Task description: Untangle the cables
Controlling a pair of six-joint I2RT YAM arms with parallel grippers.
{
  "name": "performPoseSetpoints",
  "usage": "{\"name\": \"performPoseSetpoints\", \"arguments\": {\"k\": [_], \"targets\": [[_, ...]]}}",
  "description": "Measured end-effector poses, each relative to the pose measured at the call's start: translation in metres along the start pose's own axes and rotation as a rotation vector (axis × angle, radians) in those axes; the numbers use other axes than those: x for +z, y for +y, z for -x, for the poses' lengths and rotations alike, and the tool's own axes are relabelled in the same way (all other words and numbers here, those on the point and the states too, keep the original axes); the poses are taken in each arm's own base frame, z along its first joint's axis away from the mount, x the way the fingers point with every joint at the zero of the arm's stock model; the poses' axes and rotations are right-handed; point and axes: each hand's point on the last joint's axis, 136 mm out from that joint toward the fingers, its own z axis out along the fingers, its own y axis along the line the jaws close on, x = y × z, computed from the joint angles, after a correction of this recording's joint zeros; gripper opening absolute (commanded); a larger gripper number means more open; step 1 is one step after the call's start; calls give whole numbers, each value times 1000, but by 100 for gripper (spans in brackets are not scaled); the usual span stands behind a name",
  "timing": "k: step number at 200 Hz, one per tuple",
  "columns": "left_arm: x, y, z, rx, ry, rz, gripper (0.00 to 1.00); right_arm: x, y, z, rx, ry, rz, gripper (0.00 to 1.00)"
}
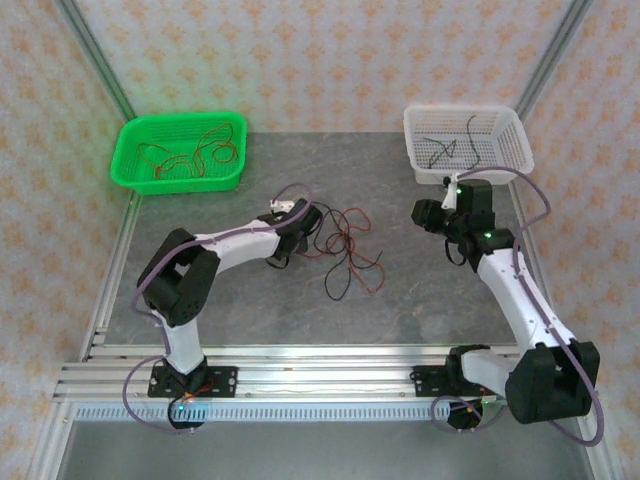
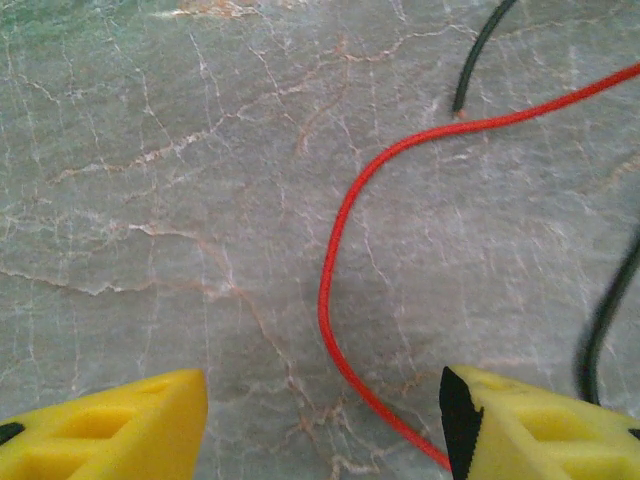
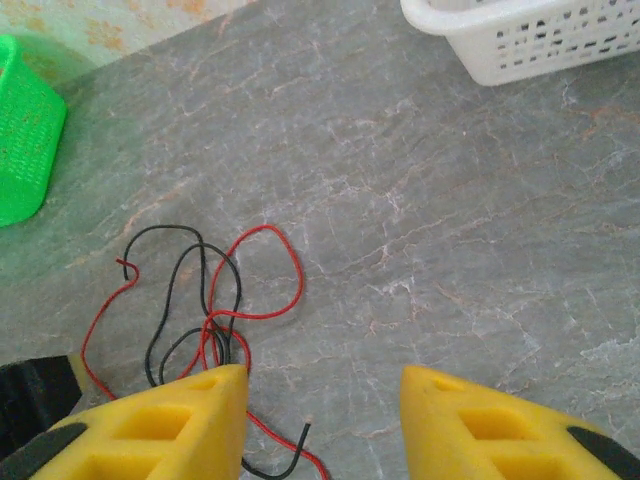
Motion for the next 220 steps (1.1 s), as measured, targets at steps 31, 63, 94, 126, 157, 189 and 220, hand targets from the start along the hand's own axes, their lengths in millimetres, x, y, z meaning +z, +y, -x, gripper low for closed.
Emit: {"name": "performPoseSetpoints", "arguments": {"k": [31, 63, 94, 126, 157, 189, 220], "targets": [[7, -1, 8, -8, 3, 4, 61, -1, -1, -6, 1, 6, 4, 44], [14, 0, 4, 1, 23, 8, 57, 1, -4, -12, 4, 22, -2, 44], [25, -4, 1, 12, 37, 19, 51, 1, -4, -13, 4, 23, -2, 44], [32, -6, -2, 17, 43, 24, 46, 1, -6, -17, 6, 27, -5, 44], [34, -9, -1, 11, 41, 10, 36, 0, -5, -17, 5, 24, -4, 44], [34, -14, 0, 3, 38, -10, 21, -1, -5, -16, 4, 19, -2, 44], [35, -18, 2, -9, 26, -23, 0, -3, -4, -14, 2, 11, 1, 44]]}}
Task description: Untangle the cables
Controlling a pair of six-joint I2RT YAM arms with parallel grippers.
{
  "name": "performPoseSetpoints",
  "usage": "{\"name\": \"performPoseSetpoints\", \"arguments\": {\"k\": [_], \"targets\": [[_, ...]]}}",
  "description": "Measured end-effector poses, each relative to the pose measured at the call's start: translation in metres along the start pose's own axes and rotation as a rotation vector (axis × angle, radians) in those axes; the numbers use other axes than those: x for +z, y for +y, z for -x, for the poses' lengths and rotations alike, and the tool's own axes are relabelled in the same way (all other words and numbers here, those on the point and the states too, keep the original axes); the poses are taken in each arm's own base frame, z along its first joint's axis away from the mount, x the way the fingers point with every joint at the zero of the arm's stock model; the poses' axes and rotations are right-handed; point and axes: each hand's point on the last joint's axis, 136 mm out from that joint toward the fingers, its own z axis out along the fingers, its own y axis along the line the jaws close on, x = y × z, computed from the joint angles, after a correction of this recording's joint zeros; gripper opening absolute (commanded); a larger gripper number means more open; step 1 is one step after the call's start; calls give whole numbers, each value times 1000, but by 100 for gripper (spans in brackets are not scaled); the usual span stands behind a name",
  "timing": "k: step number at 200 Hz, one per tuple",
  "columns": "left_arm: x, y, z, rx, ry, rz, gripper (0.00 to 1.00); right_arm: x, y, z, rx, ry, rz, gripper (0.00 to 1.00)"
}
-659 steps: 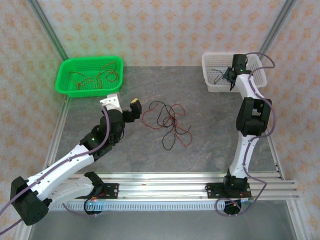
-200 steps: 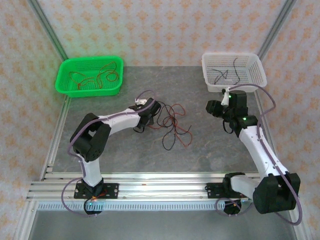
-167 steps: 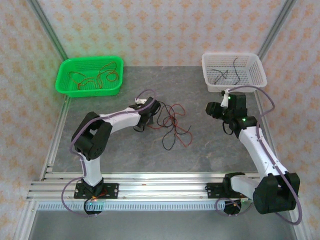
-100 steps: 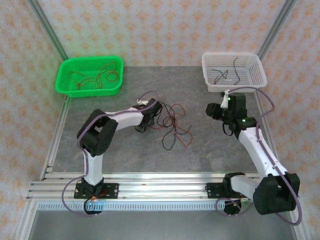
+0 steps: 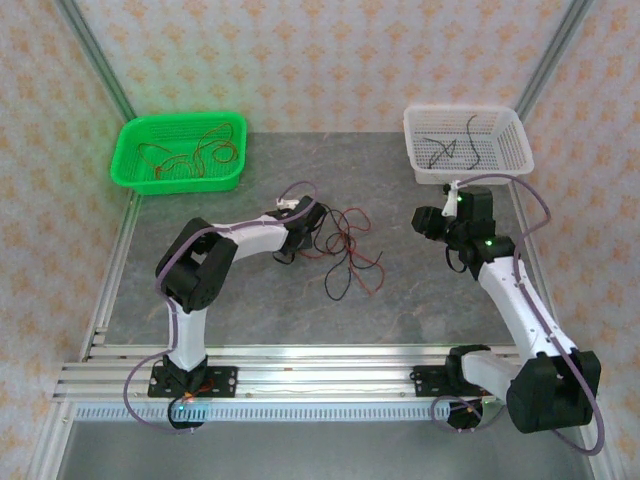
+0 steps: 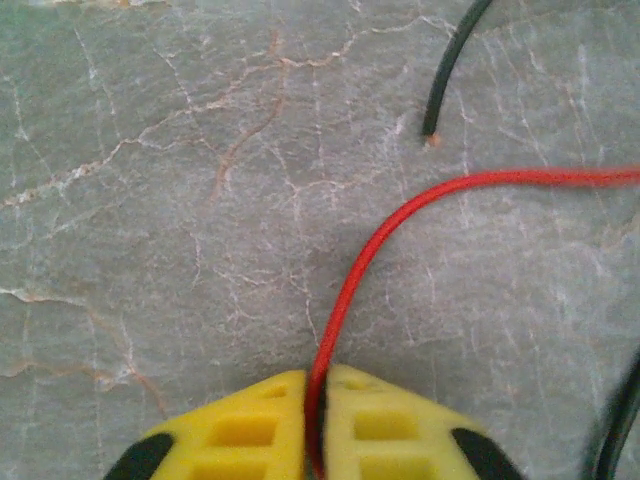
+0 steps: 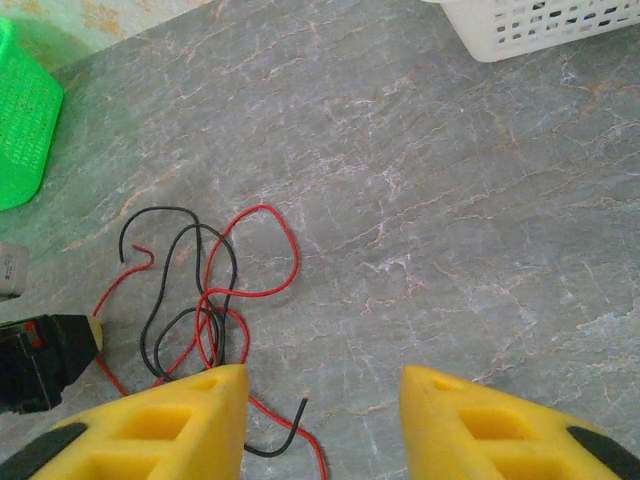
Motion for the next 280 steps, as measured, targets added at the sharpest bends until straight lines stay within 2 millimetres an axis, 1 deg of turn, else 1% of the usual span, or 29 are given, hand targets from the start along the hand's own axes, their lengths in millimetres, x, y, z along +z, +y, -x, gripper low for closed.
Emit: {"name": "performPoseSetpoints", "arguments": {"k": [52, 78, 98, 111, 125, 157, 182, 214, 233, 249, 261, 280], "targets": [[-1, 1, 0, 2, -8, -2, 0, -3, 0, 0, -1, -4, -1, 44], [-2, 11, 2, 1, -17, 30, 0, -3, 0, 0, -1, -4, -1, 44], [-13, 16, 8, 2, -34, 42, 0, -3, 0, 0, 0, -4, -1, 44], [-27, 17, 15, -1, -54, 35, 0, -3, 1, 0, 0, -4, 0, 44], [-45, 15, 26, -7, -88, 24, 0, -3, 1, 0, 0, -3, 3, 44], [-90, 1, 58, -23, -174, -31, 0, -3, 4, -1, 0, 3, 17, 44], [-121, -4, 79, -30, -226, -68, 0, 0, 4, -3, 6, 14, 25, 44], [-155, -9, 104, -25, -281, -96, 0, 2, 8, -5, 21, 31, 48, 44], [-177, -16, 119, -13, -312, -124, 0, 4, 15, -4, 32, 32, 83, 44], [-196, -24, 129, 3, -339, -153, 0, 7, 25, -6, 38, 33, 124, 44], [-211, -31, 137, 9, -362, -181, 0, 11, 35, -12, 36, 49, 153, 44], [-231, -40, 143, 26, -387, -219, 0, 20, 59, -26, 26, 89, 217, 44]]}}
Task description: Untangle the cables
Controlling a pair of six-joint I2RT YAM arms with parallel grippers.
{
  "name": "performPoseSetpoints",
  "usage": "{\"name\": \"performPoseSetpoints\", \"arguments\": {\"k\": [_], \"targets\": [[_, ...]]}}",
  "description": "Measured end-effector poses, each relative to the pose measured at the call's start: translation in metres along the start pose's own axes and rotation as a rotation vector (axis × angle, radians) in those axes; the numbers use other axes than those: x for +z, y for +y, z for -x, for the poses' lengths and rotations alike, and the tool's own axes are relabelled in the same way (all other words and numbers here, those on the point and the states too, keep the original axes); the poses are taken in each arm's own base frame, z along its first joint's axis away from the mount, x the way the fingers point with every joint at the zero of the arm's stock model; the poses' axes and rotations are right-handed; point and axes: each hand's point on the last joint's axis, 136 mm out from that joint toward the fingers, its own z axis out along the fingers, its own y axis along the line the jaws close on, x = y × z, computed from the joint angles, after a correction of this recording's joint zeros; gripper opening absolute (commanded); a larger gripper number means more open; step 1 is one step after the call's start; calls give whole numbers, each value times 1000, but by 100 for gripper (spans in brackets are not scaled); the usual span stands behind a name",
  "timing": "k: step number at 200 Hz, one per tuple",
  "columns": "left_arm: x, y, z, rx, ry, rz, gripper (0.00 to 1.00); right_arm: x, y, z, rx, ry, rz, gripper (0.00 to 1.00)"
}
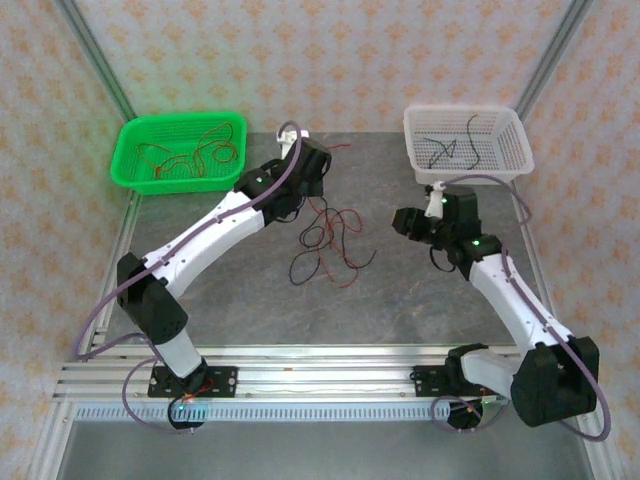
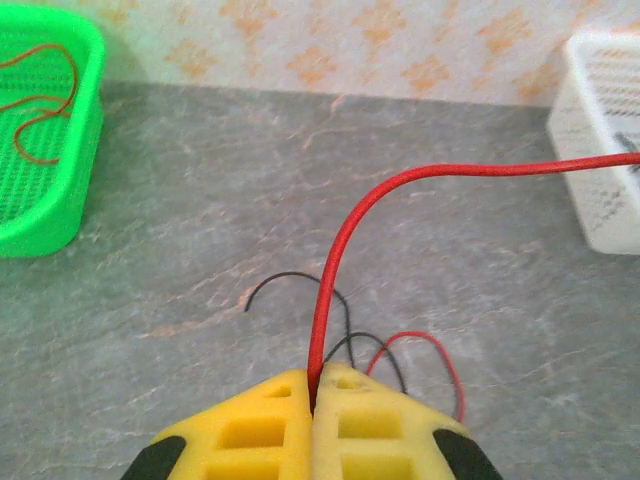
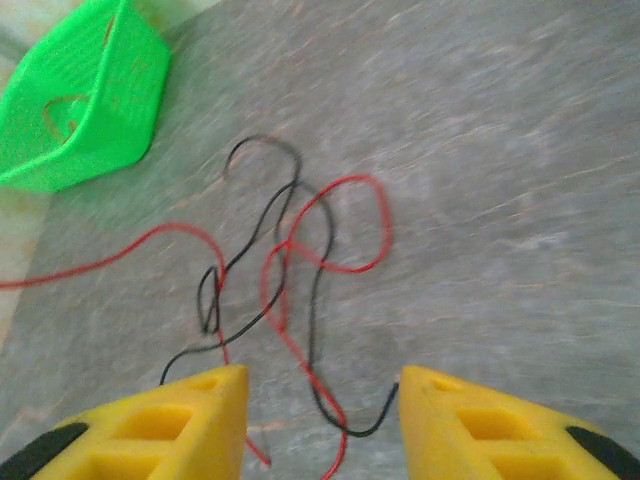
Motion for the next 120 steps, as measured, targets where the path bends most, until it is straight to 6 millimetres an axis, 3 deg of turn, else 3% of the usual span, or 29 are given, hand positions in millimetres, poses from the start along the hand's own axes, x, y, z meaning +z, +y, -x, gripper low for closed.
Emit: {"name": "performPoseSetpoints", "arguments": {"k": [51, 120], "targets": [[-31, -23, 18, 22, -39, -83, 0, 52, 46, -48, 12, 138, 129, 44], [-58, -38, 42, 25, -92, -140, 0, 112, 67, -81, 90, 187, 170, 44]]}}
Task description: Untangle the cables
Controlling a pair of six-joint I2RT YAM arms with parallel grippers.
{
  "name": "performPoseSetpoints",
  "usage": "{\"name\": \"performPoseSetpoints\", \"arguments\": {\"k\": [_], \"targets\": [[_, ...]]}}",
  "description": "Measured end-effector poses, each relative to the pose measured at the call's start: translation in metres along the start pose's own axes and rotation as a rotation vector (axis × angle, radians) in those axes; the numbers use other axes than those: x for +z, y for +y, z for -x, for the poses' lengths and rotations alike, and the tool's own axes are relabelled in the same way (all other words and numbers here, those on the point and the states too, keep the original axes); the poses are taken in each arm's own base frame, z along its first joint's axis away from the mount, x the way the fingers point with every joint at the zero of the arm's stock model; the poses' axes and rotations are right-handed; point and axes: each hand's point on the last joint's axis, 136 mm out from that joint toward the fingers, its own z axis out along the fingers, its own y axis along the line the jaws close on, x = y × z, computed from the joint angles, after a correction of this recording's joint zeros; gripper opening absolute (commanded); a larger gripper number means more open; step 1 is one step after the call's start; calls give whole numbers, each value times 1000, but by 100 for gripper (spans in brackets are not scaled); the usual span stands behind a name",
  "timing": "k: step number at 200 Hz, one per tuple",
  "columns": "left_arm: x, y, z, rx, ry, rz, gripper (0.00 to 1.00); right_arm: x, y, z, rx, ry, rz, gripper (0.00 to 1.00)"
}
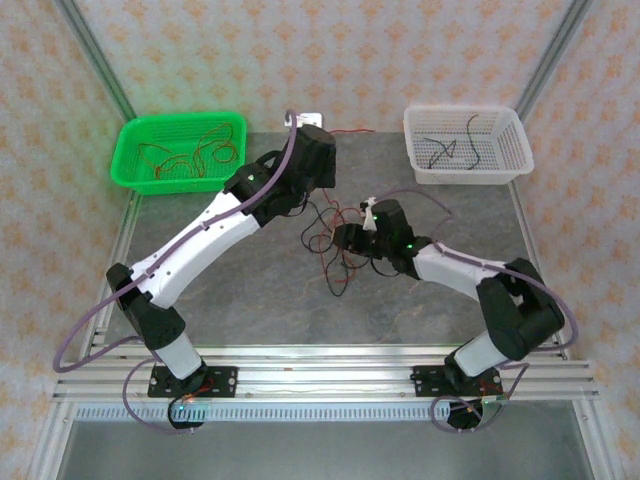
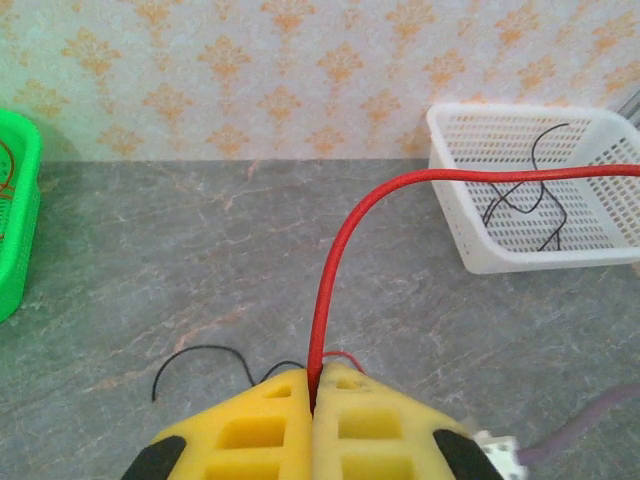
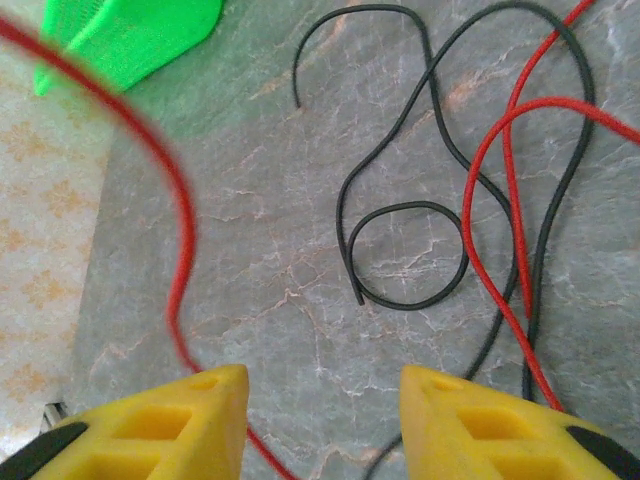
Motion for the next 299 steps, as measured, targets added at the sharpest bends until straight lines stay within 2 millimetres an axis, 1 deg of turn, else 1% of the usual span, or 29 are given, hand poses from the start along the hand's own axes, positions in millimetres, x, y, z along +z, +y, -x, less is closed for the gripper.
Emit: {"name": "performPoseSetpoints", "arguments": {"k": [23, 44, 65, 84, 105, 116, 129, 145, 159, 182, 202, 220, 260, 278, 299], "targets": [[-7, -2, 9, 4, -15, -10, 0, 20, -8, -7, 28, 9, -16, 43], [-16, -3, 21, -2, -39, -21, 0, 38, -16, -15, 50, 26, -32, 43], [-28, -1, 33, -4, -66, -27, 0, 50, -25, -26, 65, 47, -51, 42], [-40, 2, 47, -9, -102, -22, 0, 55, -29, -32, 72, 53, -64, 42], [-55, 8, 66, -13, -150, -8, 0, 56, -28, -28, 74, 32, -58, 42], [-65, 12, 77, -16, -180, 5, 0, 56, -30, -28, 74, 22, -60, 42], [-78, 19, 93, -19, -221, 26, 0, 55, -36, -32, 79, 20, -73, 42], [-97, 30, 115, -33, -292, 66, 0, 54, -40, -35, 82, 11, -76, 42], [-113, 42, 128, -37, -342, 111, 0, 53, -41, -34, 80, 0, -71, 42], [-132, 65, 141, -32, -397, 191, 0, 52, -43, -34, 79, -17, -66, 42], [-150, 88, 156, -54, -459, 265, 0, 50, -44, -34, 77, -29, -65, 42], [-174, 109, 171, -84, -533, 324, 0, 47, -45, -35, 79, -36, -69, 42], [-222, 141, 188, -131, -662, 421, 0, 44, -48, -36, 78, -46, -76, 42], [-234, 154, 195, -148, -704, 477, 0, 43, -48, -36, 78, -48, -79, 43], [-237, 170, 200, -151, -728, 549, 0, 41, -48, -37, 79, -41, -88, 43]]}}
